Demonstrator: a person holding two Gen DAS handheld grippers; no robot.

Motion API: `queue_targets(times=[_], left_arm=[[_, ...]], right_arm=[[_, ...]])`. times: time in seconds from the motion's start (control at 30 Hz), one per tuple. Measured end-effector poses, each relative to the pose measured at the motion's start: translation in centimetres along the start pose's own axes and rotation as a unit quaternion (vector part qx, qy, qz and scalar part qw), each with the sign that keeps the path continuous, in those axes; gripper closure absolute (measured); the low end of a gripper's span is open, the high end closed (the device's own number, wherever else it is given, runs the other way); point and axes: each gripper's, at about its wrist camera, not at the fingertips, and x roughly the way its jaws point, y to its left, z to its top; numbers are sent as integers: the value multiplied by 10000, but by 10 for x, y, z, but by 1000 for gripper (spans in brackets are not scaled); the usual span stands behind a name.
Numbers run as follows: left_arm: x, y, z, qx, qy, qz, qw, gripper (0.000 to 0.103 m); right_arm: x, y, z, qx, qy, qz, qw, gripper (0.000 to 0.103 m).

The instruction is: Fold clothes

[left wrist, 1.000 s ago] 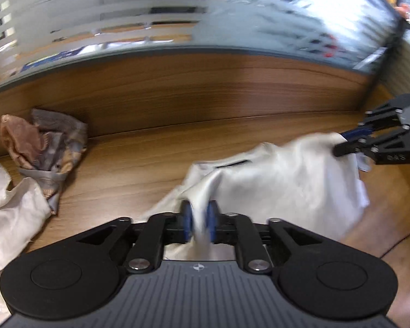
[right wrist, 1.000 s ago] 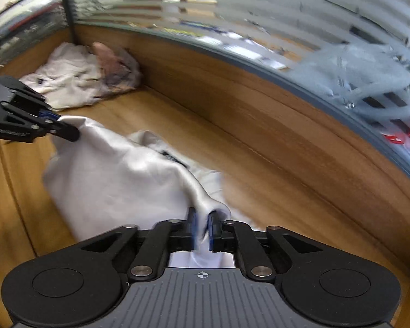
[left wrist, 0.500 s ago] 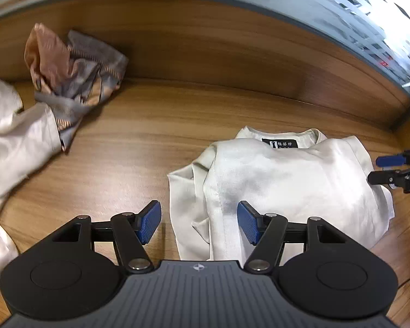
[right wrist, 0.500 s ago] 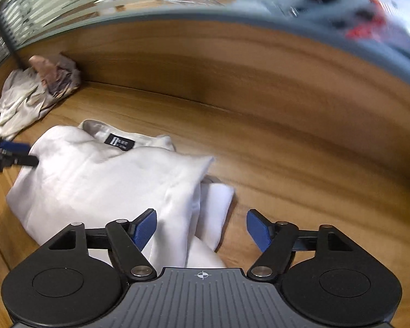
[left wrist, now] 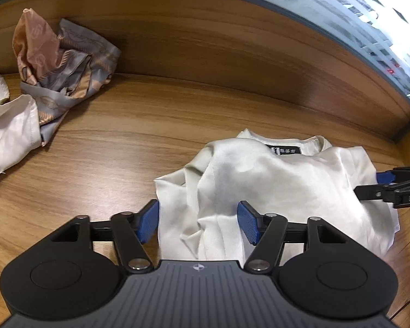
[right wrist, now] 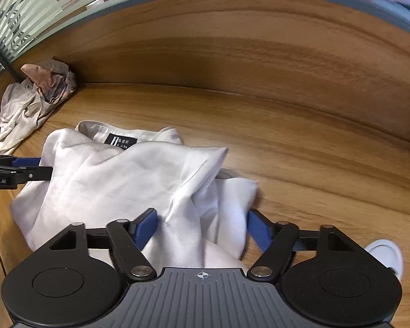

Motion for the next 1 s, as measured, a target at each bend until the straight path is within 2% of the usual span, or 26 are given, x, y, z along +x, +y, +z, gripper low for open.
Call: queue_targets(times=[0.03,0.1,0.2,0.37,0.5,0.67,0.73,0.87,1.0], left_arm=[[0,-1,-1,-51,3,-83,10000,58],[-1,-4,-3,-153,-2,-230,9996,80],[-11,-8,-3,-308,-109,-243,9992,89],[-42,-20,1,-357,-368,-297,9982,91],[-73,-40,5,-72,-604,-352,9975,91],[-111,-72,4,557,-927,-538,9927,91],[-124,-86,2,857,-990,-692,9890,91],[-149,-116,-7,1427,-950,-1124,9788,91],[-169,-149,-25,2066,-750,-1665,9612,91]], right_arm=[[1,3,0,-14,-25,35,10000,42],[3,6,1,12,-11,154,9999,78],[-2,10,-2,96,-101,191,9997,90],[-38,26,-18,255,-477,61,9985,94],[-75,42,-36,454,-806,-52,9957,94],[-121,62,-60,701,-1214,-193,9899,94],[-140,70,-69,800,-1377,-250,9869,94],[-185,86,-110,1227,-1702,-568,9761,94],[-229,101,-160,1771,-1929,-1054,9593,94]])
